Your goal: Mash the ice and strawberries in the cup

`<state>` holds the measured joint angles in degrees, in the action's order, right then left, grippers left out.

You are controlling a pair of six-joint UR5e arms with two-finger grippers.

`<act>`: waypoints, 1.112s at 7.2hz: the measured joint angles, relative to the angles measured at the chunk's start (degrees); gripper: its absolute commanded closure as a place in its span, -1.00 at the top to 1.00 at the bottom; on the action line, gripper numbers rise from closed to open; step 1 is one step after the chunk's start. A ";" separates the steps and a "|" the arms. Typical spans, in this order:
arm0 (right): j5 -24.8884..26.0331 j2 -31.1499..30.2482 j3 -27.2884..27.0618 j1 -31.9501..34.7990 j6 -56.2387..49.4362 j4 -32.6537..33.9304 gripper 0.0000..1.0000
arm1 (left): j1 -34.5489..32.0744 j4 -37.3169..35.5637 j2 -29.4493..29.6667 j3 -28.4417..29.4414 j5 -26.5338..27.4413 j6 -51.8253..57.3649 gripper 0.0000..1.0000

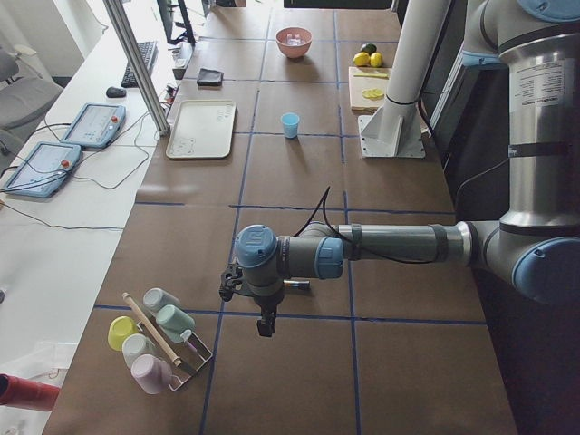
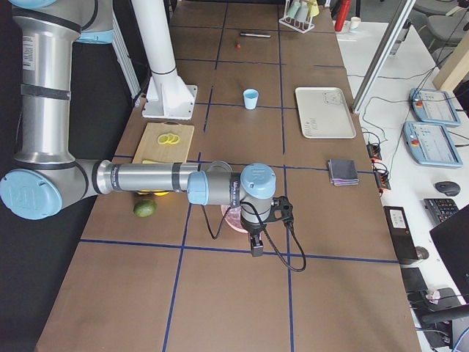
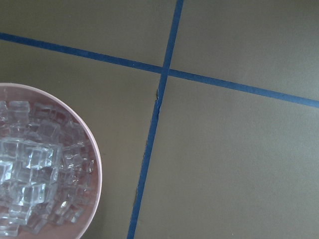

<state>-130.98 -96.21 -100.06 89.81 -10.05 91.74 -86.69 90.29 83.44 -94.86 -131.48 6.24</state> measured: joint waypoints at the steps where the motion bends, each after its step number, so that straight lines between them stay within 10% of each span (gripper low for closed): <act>1: -0.13 0.09 -1.44 -0.20 0.24 -0.02 1.00 | 0.03 -0.02 0.03 0.01 0.00 0.00 1.00; 8: -2.16 -0.47 -8.35 -14.57 25.43 -13.67 1.00 | 0.12 -0.03 0.02 -0.02 0.00 -0.01 1.00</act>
<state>-133.14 -96.68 -108.40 75.23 15.37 78.07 -86.57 90.26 83.46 -94.88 -131.48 6.23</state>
